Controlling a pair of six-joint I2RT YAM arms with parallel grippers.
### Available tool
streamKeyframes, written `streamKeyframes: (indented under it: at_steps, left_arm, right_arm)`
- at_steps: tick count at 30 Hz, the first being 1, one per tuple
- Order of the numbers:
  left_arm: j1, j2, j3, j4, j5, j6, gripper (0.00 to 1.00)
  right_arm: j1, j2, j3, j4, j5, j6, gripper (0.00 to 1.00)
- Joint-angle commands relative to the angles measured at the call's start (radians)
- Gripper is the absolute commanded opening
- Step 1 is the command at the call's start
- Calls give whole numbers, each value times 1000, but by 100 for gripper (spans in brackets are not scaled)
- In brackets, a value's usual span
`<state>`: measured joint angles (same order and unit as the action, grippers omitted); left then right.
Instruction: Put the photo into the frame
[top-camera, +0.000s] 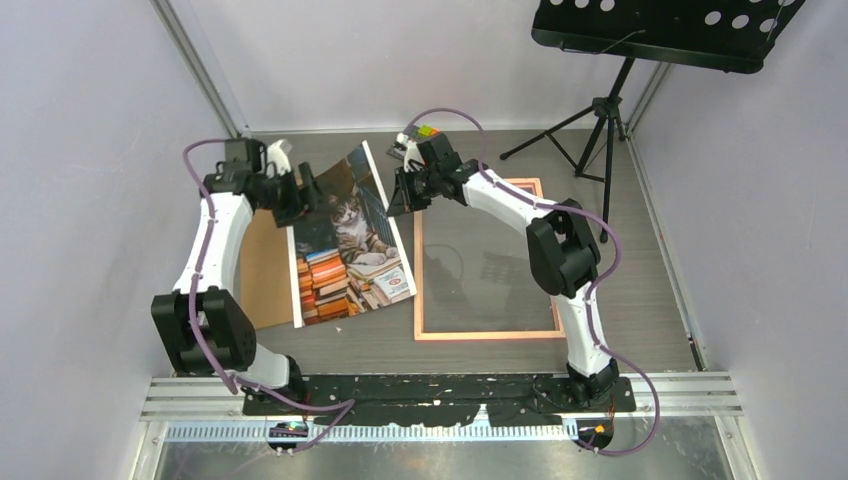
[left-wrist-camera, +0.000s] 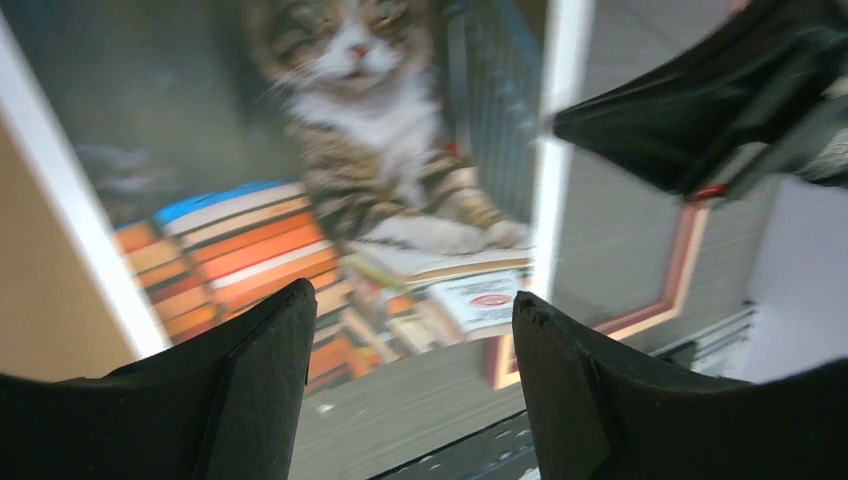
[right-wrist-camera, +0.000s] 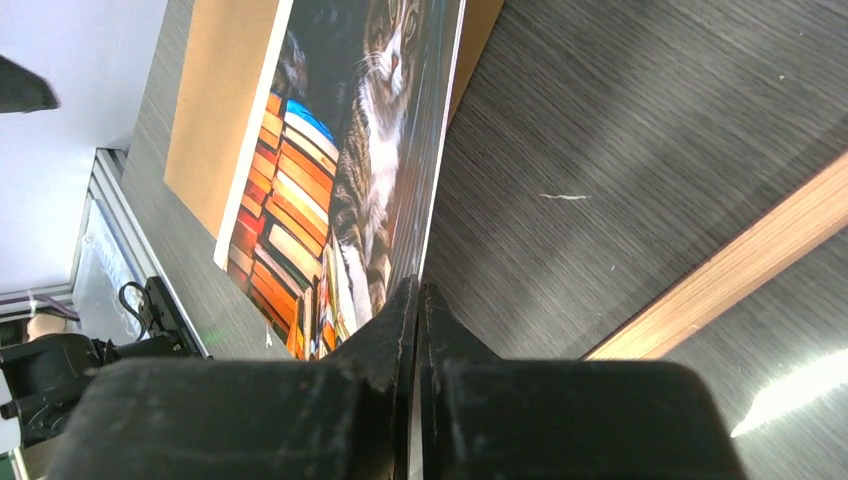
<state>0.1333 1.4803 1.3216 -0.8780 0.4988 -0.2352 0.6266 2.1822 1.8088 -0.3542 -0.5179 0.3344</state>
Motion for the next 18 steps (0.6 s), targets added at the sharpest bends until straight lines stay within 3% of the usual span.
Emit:
streamKeyframes:
  at_steps: [1, 7, 18]
  left_arm:
    - [-151, 25, 121, 160, -21, -312, 70]
    - [-290, 181, 258, 234, -39, -558, 68]
    - [-345, 291, 328, 243, -89, -630, 66]
  right_arm:
    - [27, -104, -4, -23, 92, -22, 6]
    - [59, -158, -44, -23, 190, -27, 6]
    - [73, -251, -143, 5, 275, -5, 6]
